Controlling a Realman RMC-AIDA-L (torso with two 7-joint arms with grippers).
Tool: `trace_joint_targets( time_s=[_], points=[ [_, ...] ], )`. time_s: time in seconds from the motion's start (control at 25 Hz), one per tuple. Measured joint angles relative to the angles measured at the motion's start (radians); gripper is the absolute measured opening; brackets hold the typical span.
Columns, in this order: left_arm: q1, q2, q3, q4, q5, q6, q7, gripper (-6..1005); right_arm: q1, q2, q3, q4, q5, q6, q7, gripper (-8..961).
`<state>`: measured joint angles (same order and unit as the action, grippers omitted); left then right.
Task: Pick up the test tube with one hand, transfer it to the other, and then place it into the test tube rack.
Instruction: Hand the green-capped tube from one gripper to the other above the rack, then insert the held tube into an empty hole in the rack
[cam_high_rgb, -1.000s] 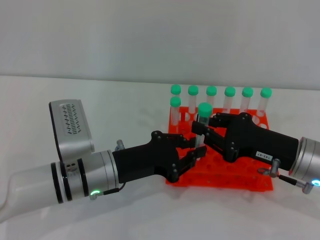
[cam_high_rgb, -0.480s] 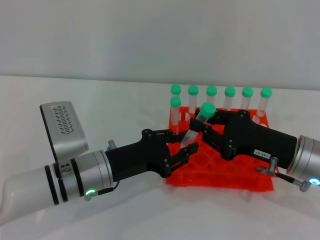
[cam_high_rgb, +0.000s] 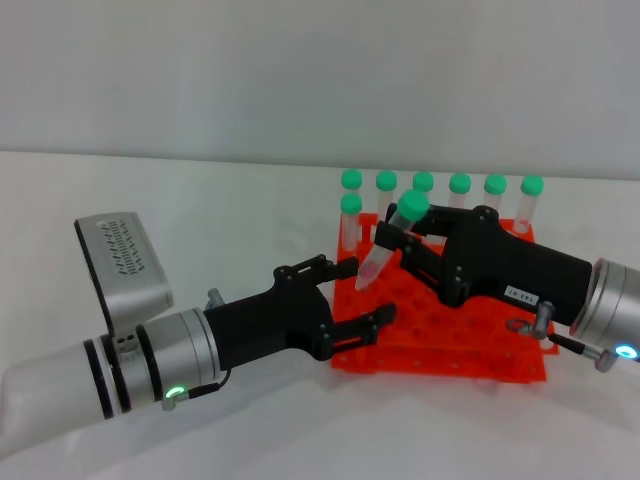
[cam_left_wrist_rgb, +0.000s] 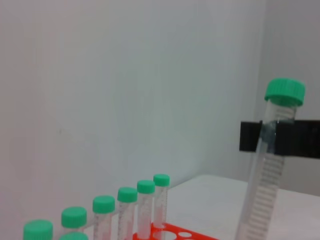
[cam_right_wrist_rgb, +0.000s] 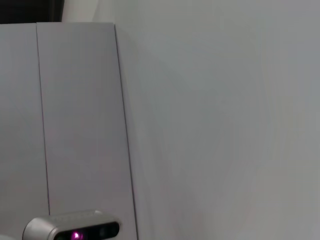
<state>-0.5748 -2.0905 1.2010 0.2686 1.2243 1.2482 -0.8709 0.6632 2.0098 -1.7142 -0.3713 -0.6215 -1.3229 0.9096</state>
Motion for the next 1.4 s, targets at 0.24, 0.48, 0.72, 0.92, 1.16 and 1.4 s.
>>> trace_joint_targets(
  time_s=[0.24,0.48,0.72,0.92,1.16,1.4],
  points=[
    [0.004,-0.001,0.002,-0.018,-0.003,-0.01,0.0,790,0.023,0.002,0.0,-0.004,-0.006,0.029,0.0,198],
    [0.034,-0.002,0.002,-0.029,-0.049,-0.001,0.004,874,0.033,0.004,-0.003,-0.004,-0.008,0.055,0.0,198],
    [0.123,0.001,-0.001,-0.017,-0.163,0.071,0.078,895,0.046,0.002,0.004,-0.012,-0.008,0.103,0.0,198],
    [0.24,-0.001,-0.002,-0.024,-0.321,0.171,0.221,894,0.067,-0.002,0.005,-0.04,-0.009,0.17,0.0,198],
    [0.327,-0.002,0.001,-0.045,-0.477,0.216,0.303,894,0.1,-0.003,0.016,-0.053,-0.006,0.278,-0.001,199],
    [0.362,-0.001,-0.004,-0.153,-0.645,0.279,0.423,894,0.132,0.003,0.028,-0.053,-0.009,0.38,-0.002,199]
  ],
)
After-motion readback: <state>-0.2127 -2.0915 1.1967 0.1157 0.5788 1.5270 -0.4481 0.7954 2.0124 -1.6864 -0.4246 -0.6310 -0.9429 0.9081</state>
